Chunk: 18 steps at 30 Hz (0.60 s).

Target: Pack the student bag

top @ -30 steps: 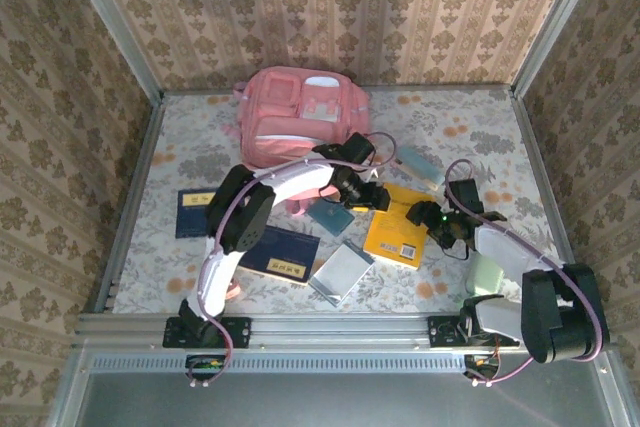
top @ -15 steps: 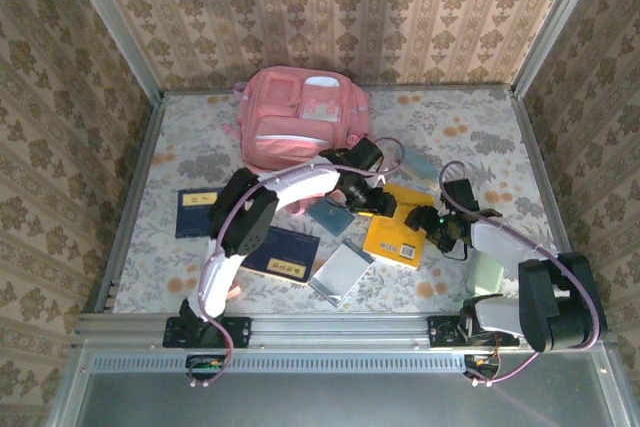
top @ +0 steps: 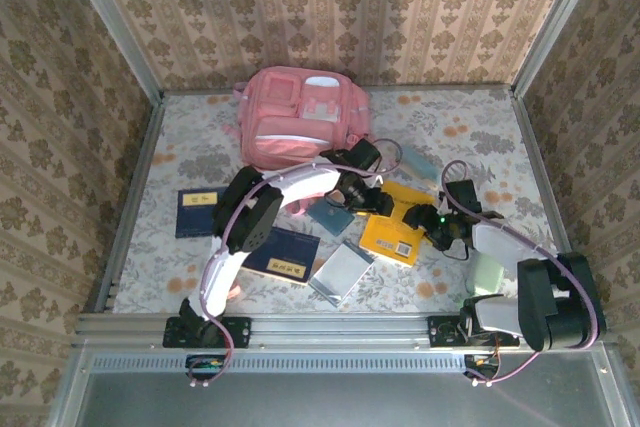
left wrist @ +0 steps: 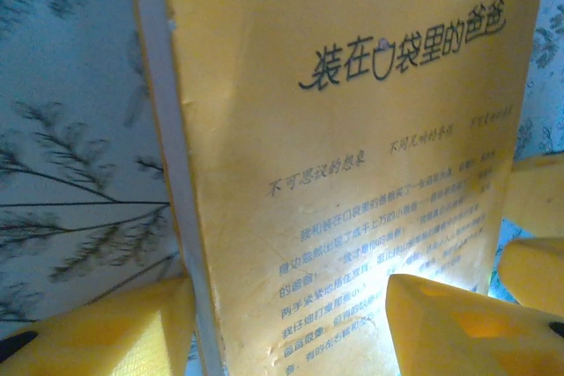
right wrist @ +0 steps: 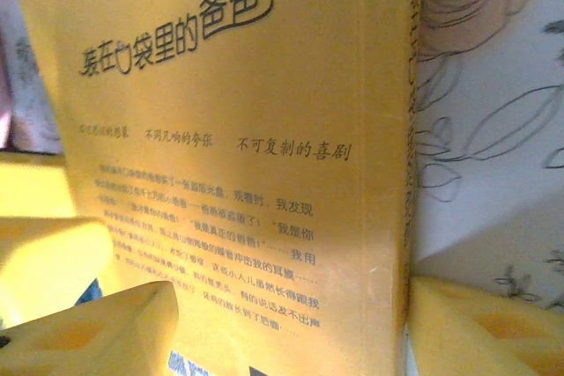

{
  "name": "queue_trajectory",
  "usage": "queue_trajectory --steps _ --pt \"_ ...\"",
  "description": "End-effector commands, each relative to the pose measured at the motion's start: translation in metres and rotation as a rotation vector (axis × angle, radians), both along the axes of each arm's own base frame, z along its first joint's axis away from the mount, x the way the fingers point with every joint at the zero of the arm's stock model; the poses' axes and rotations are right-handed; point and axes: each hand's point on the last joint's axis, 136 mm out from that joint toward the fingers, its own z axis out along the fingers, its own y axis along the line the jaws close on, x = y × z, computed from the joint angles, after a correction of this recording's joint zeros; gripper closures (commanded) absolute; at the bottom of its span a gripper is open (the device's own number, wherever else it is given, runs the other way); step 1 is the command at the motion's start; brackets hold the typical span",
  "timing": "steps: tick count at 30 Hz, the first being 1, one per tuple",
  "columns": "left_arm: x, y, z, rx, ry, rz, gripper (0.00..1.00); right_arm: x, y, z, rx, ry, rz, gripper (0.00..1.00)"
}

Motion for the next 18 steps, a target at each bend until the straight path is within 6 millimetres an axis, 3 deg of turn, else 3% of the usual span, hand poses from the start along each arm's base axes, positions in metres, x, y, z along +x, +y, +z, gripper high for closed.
queue_trajectory --steps 1,8,18 --pt "-0.022 -0.016 0.004 -0.064 0.046 -0.058 0.4 0.014 0.046 0.054 0.256 -0.18 0.124 0.32" --pt "-0.018 -0.014 0.008 -0.098 0.059 -0.039 0.43 0.011 0.048 0.075 0.29 -0.237 0.123 0.34" --pt "-0.018 -0.015 0.011 -0.128 0.078 -0.029 0.45 0.019 0.048 0.068 0.33 -0.243 0.075 0.35"
